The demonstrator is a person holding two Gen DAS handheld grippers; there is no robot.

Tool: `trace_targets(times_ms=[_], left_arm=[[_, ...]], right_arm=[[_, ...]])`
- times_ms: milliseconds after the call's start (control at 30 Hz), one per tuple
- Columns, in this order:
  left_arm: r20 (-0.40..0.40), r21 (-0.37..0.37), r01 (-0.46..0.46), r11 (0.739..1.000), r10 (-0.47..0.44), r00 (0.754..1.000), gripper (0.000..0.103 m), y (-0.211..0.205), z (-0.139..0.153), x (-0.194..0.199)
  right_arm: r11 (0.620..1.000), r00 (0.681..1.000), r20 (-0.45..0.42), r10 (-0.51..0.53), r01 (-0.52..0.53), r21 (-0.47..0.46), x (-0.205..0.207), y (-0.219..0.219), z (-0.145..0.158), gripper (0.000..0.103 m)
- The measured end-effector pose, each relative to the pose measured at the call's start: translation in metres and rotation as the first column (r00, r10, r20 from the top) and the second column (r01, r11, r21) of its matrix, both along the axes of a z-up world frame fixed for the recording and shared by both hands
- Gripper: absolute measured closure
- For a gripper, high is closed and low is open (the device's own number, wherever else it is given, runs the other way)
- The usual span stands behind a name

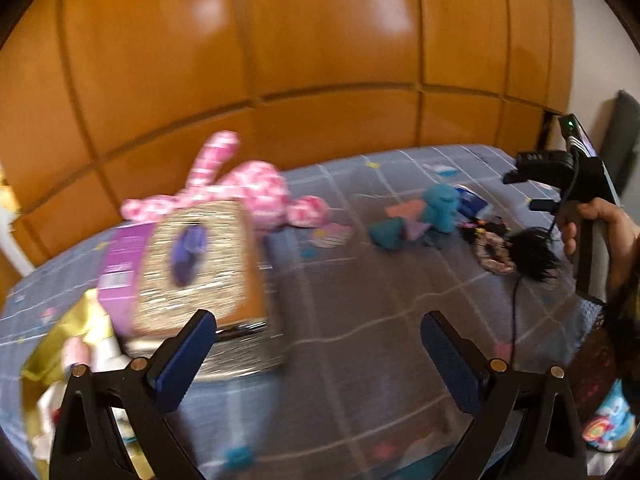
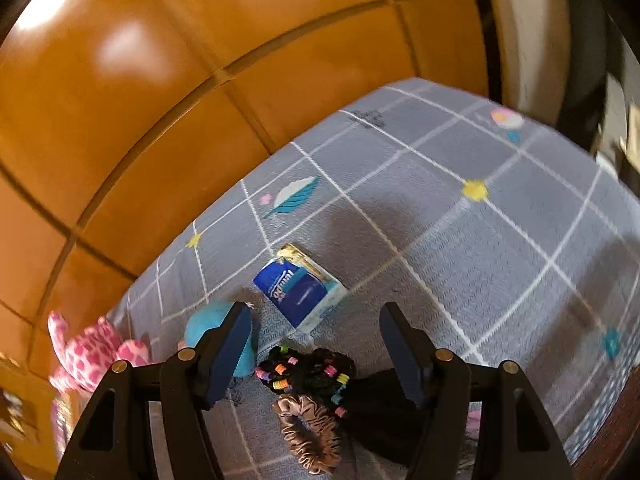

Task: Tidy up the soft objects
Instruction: 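Move both grippers back over the remaining soft items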

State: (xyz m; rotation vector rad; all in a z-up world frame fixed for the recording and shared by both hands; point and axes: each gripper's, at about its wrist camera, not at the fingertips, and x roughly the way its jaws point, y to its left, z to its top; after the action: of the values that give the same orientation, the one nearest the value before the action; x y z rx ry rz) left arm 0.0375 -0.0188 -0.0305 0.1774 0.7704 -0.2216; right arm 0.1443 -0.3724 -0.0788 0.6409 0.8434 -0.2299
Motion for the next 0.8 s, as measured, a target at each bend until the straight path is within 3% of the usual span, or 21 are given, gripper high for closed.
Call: trace_targets(times_ms=[167, 600, 800], left_arm=[[-0.035, 0.007, 0.078, 0.997, -0.078, 0.996, 0.001, -0.042, -0.015, 0.034], [-0.073, 0.125, 0.255, 0.959, -0.247, 0.966, 0.001, -0.137, -0.061, 0.134], [-0.093, 0.149, 0.315, 0.937, -0.303, 0.948, 0.01, -0.163, -0.083, 0.172]], right_arm=[[0.998, 1.0, -0.011, -0.019, 0.02, 0.061, -0.001, -0.007, -0.006, 0.035], [0.986, 0.999, 0.02, -0.038, 0.034, 0.164, -0.005, -0.015, -0.01, 0.035], [0.977, 0.999, 0.014, -0.033, 0.029, 0.212, -0.003, -0.018, -0.013, 0.035]])
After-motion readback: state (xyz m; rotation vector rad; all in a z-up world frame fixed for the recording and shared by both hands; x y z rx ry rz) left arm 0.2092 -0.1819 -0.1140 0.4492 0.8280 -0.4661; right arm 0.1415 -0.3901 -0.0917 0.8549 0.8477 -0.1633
